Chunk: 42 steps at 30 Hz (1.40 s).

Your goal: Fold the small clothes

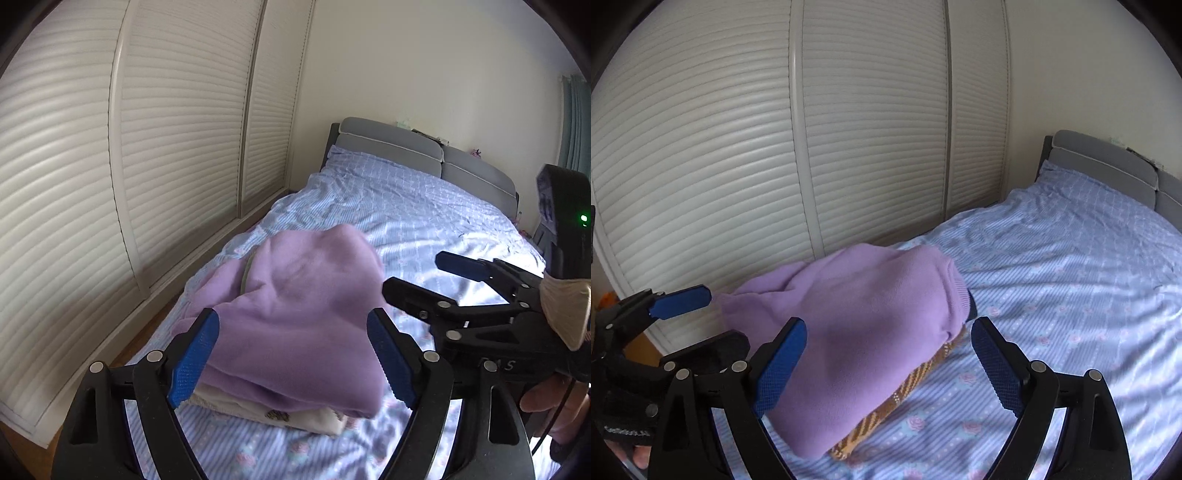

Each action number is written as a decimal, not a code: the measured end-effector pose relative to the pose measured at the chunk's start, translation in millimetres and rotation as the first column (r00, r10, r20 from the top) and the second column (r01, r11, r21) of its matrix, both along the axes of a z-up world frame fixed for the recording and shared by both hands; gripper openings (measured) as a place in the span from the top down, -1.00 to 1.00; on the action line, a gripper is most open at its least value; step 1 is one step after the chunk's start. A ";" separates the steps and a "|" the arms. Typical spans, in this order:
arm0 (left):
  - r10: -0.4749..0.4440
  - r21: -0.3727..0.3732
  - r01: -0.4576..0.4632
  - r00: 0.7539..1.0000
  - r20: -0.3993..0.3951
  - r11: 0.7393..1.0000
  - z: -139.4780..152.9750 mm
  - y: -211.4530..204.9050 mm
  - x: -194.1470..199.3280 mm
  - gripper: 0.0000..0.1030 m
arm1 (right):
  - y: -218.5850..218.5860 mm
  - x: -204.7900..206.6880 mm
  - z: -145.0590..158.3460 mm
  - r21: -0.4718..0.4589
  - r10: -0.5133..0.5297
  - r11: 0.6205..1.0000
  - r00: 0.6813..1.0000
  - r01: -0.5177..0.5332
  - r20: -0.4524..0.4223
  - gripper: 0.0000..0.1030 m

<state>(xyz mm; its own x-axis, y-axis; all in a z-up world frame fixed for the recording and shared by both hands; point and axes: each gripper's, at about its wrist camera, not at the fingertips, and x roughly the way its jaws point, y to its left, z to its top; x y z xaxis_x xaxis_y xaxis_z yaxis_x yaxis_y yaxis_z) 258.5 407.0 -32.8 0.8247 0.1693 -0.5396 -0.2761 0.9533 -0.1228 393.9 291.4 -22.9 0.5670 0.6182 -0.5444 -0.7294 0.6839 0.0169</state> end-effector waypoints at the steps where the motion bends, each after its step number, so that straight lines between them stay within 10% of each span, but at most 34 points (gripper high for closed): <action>1: -0.001 0.009 0.001 1.000 0.002 1.000 7.1 -5.8 -6.2 -0.60 | -9.9 -8.9 7.7 0.007 -0.018 1.000 1.000 0.018 0.011 -0.75; 13: -0.092 0.098 0.087 0.995 0.040 0.991 67.5 -156.3 -86.2 -0.83 | -200.0 -138.9 72.5 0.109 -0.266 0.960 0.961 0.256 0.081 -0.76; 27: -0.303 0.136 0.299 0.953 0.006 0.944 62.0 -345.8 -153.7 -0.86 | -428.0 -270.8 70.2 0.114 -0.607 0.793 0.792 0.598 0.067 -0.78; 42: -0.313 0.169 0.318 0.948 -0.058 0.933 41.6 -377.8 -203.8 -0.96 | -499.5 -332.5 56.3 0.082 -0.735 0.678 0.673 0.730 0.082 -0.78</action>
<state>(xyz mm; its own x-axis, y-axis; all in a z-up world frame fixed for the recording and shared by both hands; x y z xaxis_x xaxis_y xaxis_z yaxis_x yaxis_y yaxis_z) 54.7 29.2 8.8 0.8349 -0.0032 -0.5504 0.0412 0.9975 0.0566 61.4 -208.1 33.4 0.8965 -0.0003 -0.4431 0.0067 0.9999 0.0130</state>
